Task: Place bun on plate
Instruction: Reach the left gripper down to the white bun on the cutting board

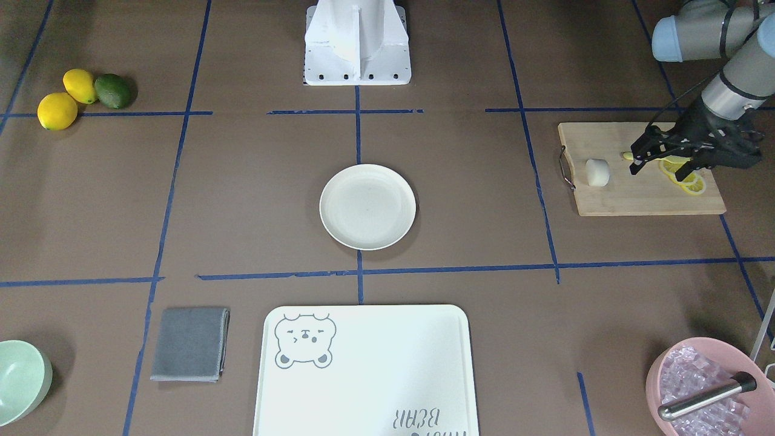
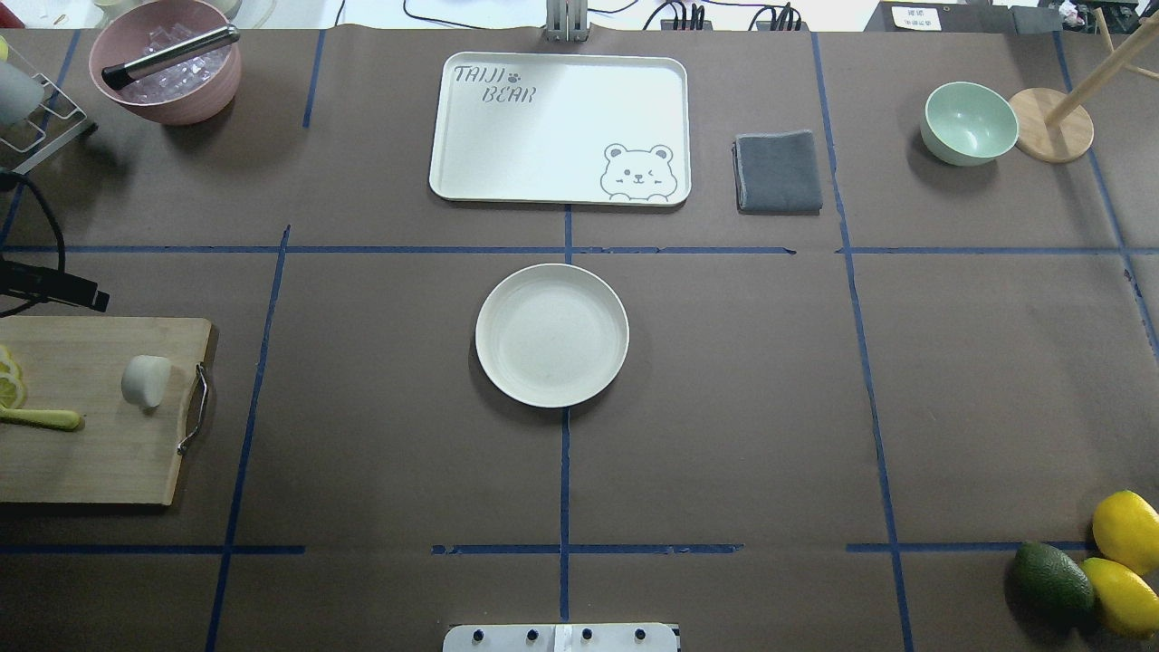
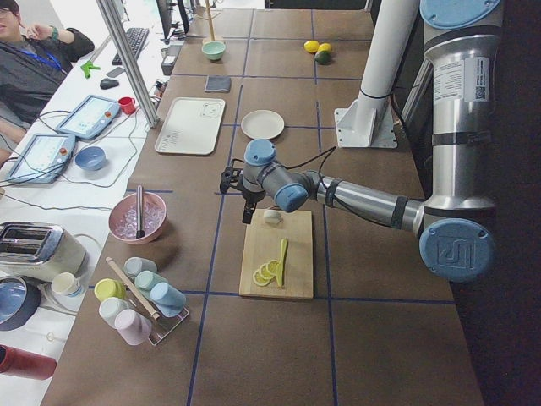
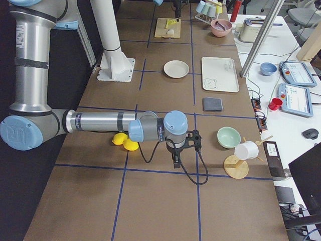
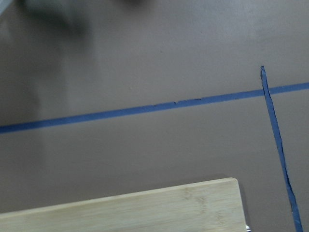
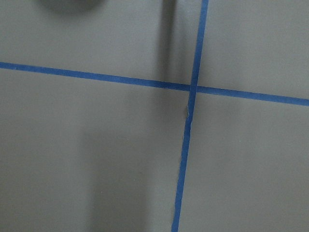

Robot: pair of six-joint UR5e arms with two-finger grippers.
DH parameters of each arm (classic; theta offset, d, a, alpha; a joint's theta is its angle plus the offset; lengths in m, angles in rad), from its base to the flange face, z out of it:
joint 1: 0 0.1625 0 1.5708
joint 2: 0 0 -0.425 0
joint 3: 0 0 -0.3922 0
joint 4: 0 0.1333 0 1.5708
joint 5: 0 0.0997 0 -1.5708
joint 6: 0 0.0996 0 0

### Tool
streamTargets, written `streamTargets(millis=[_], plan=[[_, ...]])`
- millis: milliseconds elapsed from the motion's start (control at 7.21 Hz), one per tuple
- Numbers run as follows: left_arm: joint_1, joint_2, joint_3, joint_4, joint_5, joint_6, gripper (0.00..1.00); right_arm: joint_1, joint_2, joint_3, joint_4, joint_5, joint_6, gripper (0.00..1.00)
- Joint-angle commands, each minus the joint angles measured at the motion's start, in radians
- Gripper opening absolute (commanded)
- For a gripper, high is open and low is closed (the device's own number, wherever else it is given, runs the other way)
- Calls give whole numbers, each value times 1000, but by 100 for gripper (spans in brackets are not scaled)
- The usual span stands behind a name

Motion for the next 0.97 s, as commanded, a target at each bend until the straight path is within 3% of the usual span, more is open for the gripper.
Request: streamTargets(millis=[0,832], plan=[[80,-13,12,-1,30,-14,100,1,-1,0,0,1,0,100],[191,-16,66,7,81,-17,100,1,-5,-1,0,2,-4,100]])
